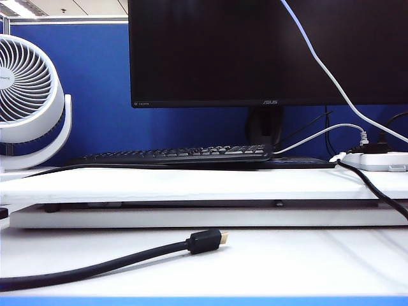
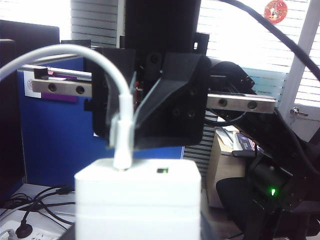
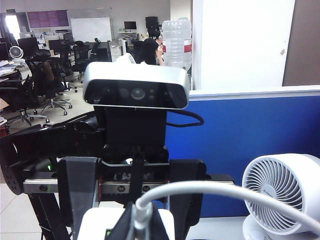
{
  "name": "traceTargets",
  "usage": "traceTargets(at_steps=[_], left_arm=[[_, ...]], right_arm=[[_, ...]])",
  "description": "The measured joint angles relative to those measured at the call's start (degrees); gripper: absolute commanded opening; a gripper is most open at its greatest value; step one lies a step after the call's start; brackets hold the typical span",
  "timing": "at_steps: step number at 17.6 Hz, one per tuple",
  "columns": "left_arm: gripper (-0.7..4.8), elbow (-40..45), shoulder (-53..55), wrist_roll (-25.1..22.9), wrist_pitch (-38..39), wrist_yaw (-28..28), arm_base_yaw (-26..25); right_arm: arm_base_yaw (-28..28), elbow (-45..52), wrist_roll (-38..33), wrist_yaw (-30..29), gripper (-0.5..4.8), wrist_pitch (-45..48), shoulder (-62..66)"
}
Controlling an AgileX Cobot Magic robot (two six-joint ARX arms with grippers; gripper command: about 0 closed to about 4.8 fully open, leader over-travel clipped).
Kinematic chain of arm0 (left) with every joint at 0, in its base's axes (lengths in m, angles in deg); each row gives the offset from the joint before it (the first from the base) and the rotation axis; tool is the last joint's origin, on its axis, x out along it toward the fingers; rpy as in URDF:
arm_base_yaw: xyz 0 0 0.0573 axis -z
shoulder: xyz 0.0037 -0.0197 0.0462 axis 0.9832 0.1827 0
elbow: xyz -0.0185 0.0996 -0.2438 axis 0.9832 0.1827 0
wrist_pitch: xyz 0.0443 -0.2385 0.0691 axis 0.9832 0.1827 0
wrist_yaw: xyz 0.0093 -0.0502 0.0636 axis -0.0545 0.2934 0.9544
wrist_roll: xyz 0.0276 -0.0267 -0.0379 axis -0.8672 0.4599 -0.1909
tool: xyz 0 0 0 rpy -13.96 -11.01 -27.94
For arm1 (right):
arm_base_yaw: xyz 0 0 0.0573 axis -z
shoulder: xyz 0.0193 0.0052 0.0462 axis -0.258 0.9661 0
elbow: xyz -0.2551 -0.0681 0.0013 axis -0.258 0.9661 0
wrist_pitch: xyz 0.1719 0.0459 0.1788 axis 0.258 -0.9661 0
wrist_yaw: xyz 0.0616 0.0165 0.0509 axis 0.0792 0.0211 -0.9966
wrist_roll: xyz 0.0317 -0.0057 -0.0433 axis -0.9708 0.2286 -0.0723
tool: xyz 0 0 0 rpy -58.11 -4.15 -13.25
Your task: Pick up the Type-C charging cable and the charging base, insert one end of the Type-C charger into the corresponding slot on the base, and finally place the plugged-in charger back on the table.
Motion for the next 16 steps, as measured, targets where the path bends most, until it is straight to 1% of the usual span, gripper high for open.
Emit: traceTargets(at_steps=[3, 4, 6, 9, 13, 16], left_arm=[[-0.06, 0.28, 0.04, 0.00, -0.31, 0.00, 0.00], [-0.06, 0.33, 0.07, -0.04, -0.28, -0.07, 0.00], [-0.06, 0.33, 0.00, -0.13, -0.28, -0.44, -0.07], [-0.06, 0.33, -0.13, -0.24, -0.28, -1.29, -0.09], [-0.06, 0.33, -0.28, -0.24, -0.26, -1.40, -0.09], [-0.06, 0.35, -0.28, -0.24, -0.24, -1.60, -0.09]], right_arm=[[0.02, -0.11, 2.19, 0.09, 0.00, -1.33, -0.02], [-0.68, -0.20, 4.37, 0.57, 0.00, -2.12, 0.09], [-1.53, -0.42, 4.79, 1.64, 0.00, -2.05, 0.26], [-3.32, -0.50, 4.09, 3.17, 0.00, -2.08, 0.55], [-3.48, -0.52, 0.31, 3.15, 0.00, -2.03, 0.63], [-3.48, -0.59, 0.00, 3.13, 0.00, -2.54, 0.63]])
